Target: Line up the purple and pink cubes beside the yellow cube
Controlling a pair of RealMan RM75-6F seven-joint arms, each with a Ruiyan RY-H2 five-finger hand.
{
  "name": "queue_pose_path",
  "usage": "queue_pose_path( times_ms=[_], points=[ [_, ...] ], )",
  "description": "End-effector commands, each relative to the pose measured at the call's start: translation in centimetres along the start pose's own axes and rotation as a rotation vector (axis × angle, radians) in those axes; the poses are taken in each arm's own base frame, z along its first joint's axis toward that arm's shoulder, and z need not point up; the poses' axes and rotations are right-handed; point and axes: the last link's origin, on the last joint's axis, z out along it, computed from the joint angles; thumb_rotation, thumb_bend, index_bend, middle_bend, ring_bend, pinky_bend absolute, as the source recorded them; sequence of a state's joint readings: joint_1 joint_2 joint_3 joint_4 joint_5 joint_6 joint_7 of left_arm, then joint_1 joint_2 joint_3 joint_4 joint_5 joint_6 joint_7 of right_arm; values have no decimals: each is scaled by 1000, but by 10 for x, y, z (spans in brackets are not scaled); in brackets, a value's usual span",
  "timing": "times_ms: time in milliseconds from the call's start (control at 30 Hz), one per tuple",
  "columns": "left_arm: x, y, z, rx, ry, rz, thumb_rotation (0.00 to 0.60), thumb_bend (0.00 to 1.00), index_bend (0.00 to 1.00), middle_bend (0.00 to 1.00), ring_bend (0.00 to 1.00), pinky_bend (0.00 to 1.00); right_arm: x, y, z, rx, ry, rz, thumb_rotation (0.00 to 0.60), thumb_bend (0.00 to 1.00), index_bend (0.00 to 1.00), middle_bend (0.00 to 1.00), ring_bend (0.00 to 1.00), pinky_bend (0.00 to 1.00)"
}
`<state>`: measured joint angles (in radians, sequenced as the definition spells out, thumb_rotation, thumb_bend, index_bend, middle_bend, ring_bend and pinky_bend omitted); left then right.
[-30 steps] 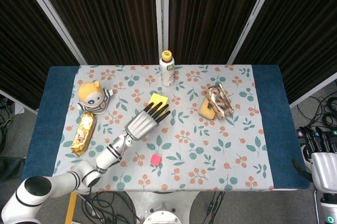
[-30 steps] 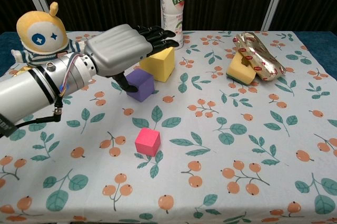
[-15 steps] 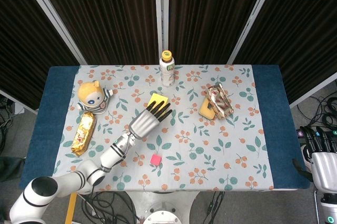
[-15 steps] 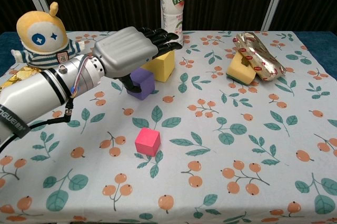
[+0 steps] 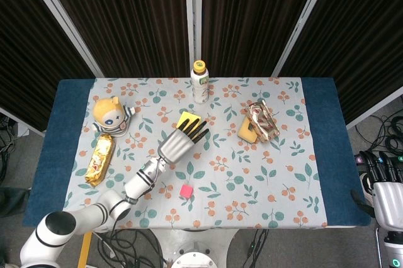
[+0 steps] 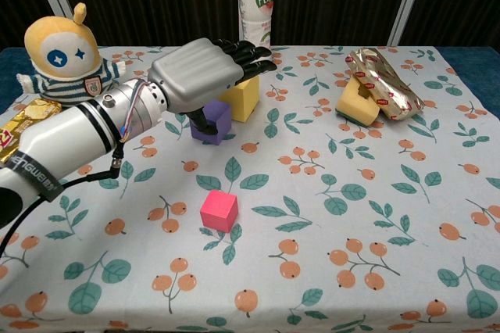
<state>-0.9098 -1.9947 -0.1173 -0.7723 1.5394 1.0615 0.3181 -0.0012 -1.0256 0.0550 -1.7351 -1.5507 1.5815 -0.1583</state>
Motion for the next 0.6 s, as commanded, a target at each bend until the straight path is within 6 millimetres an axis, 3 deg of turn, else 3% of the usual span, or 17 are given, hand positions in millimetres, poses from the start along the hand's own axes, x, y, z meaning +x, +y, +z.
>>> queue_pose_path(
  times_ms=[33, 333, 600],
  points=[
    [0, 1, 0, 2, 0, -5, 600, 0, 51, 0, 0, 186, 0, 0, 0, 0, 0, 0, 600, 165, 58, 92, 0, 121],
    [-3, -9, -14, -5, -2, 29, 600, 0, 51, 0, 0, 186, 0, 0, 2, 7, -1, 1, 600, 165, 58, 92, 0, 121],
    [-8, -17, -11, 22, -26, 43, 600, 0, 52, 0, 0, 186, 2, -1, 0, 7, 8, -2, 600, 164, 58, 91, 0, 121]
  ],
)
